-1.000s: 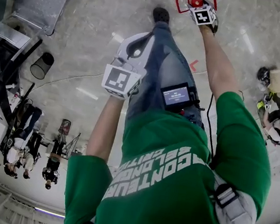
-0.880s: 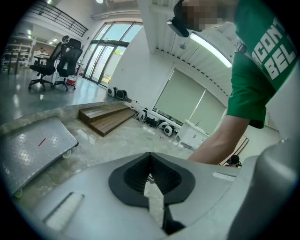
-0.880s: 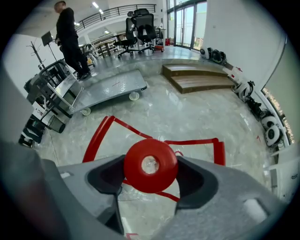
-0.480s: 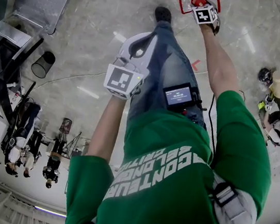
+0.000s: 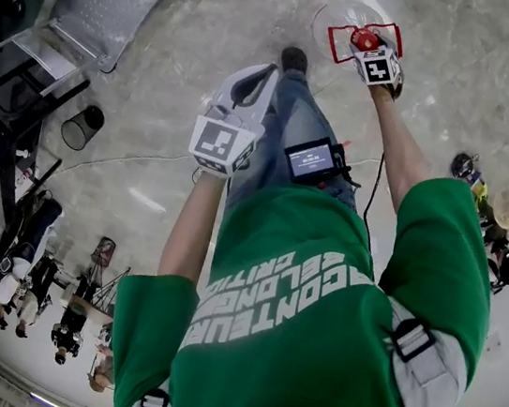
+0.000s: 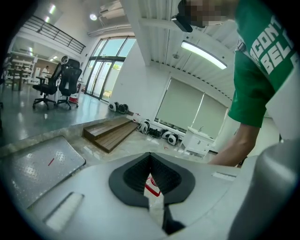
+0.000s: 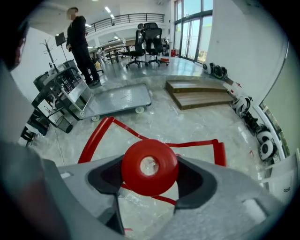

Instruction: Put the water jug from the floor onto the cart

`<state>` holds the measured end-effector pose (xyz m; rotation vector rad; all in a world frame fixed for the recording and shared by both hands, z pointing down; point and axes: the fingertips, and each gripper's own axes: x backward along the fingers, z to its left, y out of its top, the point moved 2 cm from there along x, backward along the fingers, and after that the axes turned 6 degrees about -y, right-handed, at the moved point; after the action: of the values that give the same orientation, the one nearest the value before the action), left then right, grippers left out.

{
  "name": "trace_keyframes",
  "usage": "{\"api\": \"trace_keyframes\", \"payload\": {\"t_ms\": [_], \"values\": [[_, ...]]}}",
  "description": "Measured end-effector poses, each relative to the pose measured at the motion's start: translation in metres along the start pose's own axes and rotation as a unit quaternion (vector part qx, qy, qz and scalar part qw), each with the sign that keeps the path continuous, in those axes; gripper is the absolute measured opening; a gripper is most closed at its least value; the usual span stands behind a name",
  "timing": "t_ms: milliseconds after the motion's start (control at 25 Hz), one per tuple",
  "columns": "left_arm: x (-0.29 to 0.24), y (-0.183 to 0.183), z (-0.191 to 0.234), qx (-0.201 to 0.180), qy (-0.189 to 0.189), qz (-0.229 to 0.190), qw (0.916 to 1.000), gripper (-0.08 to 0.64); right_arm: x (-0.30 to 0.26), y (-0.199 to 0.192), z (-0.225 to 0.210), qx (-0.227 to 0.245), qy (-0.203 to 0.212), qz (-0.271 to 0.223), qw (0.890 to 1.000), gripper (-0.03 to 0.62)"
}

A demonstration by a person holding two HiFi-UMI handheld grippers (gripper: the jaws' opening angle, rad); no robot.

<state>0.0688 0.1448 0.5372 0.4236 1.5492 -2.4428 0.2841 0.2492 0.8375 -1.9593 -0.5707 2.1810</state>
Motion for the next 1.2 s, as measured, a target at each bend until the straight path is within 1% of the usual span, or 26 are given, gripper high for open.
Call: {"api": "trace_keyframes", "payload": {"t_ms": [120, 280, 440, 640, 760, 840, 1000, 1200], "values": [[0.009, 0.022, -0.008, -0.018, 0.006, -0.024, 0.9995, 0.017, 0.054, 0.025, -0.006, 0.021, 0.001, -0.035, 0.999, 0.301], [0.033, 0.057, -0.008, -0.047, 0.02, -0.056, 0.9971, 0.017, 0.137, 0.082, -0.004, 0.04, -0.005, -0.106, 0.993, 0.301], [0.067, 0.078, 0.001, -0.048, 0.044, -0.089, 0.9939, 0.017, 0.213, 0.13, 0.004, 0.049, -0.004, -0.171, 0.984, 0.301], [0.091, 0.101, 0.012, -0.056, 0.07, -0.126, 0.9879, 0.017, 0.275, 0.189, 0.005, 0.055, 0.006, -0.237, 0.97, 0.301], [0.098, 0.115, 0.017, -0.067, 0.079, -0.143, 0.9843, 0.017, 0.293, 0.221, 0.01, 0.068, 0.017, -0.263, 0.962, 0.301], [0.103, 0.125, 0.02, -0.071, 0.084, -0.15, 0.9825, 0.017, 0.299, 0.238, 0.014, 0.078, 0.024, -0.271, 0.959, 0.301], [0.111, 0.137, 0.027, -0.071, 0.102, -0.162, 0.9788, 0.017, 0.297, 0.266, 0.021, 0.1, 0.041, -0.275, 0.955, 0.301], [0.121, 0.137, 0.042, -0.06, 0.134, -0.165, 0.9753, 0.017, 0.284, 0.288, 0.03, 0.124, 0.066, -0.271, 0.952, 0.301]]}}
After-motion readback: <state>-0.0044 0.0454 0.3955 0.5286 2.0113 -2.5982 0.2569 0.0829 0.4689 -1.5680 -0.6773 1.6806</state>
